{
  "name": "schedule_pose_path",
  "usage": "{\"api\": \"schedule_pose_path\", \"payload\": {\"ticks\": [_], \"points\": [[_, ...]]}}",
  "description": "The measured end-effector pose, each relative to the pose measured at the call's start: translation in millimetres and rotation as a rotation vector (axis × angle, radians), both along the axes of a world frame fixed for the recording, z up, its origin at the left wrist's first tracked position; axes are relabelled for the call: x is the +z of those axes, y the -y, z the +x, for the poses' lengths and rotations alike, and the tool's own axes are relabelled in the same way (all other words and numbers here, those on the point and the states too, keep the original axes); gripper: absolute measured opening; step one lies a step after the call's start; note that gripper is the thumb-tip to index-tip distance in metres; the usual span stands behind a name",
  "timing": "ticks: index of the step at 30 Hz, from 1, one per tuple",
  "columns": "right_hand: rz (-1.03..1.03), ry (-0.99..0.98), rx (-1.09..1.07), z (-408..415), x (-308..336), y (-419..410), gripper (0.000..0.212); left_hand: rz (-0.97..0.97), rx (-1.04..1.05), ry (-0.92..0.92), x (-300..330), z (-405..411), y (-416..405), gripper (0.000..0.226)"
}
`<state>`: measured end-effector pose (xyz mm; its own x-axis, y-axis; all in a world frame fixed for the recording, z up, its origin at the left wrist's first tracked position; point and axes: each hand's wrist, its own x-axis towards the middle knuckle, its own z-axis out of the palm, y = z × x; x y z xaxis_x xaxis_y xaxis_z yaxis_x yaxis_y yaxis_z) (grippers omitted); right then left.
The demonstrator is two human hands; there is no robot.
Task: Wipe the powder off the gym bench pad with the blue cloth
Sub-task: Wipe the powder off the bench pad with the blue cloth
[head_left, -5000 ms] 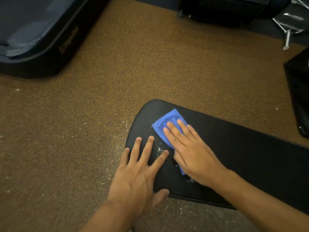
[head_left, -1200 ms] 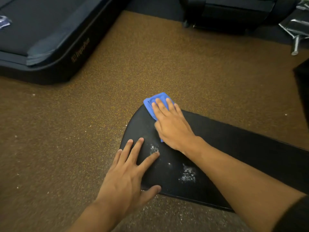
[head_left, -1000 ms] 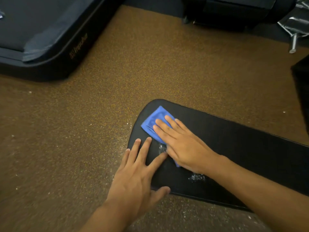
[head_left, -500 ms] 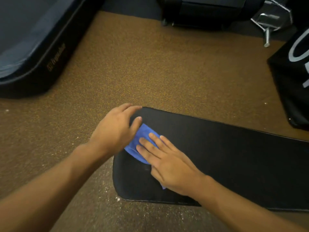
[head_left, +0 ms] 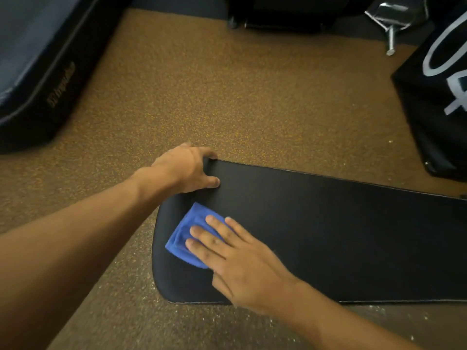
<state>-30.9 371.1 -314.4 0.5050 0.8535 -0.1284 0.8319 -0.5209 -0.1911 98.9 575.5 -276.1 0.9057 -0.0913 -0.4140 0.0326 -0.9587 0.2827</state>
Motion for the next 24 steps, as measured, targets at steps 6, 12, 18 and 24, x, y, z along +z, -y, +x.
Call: {"api": "schedule_pose_path", "payload": {"ticks": [6,12,18,24], "points": [[0.060,-0.020,-0.191,-2.3,3.8,-32.5,0.066,-0.021,-0.006,0.030,-3.4,-0.9,-3.4,0.072],[-0.048,0.051,-0.001,-4.8,6.2,26.8,0.069,-0.011,-0.002,0.036,-2.9,-4.1,-1.4,0.075],[0.035,0.031,-0.226,3.3,4.1,-17.4,0.066,-0.006,0.009,0.047,-2.3,-2.8,-0.1,0.072],[-0.046,-0.001,0.039,-32.0,7.5,13.2,0.068,0.002,0.006,0.028,3.3,-2.0,0.7,0.073]]}}
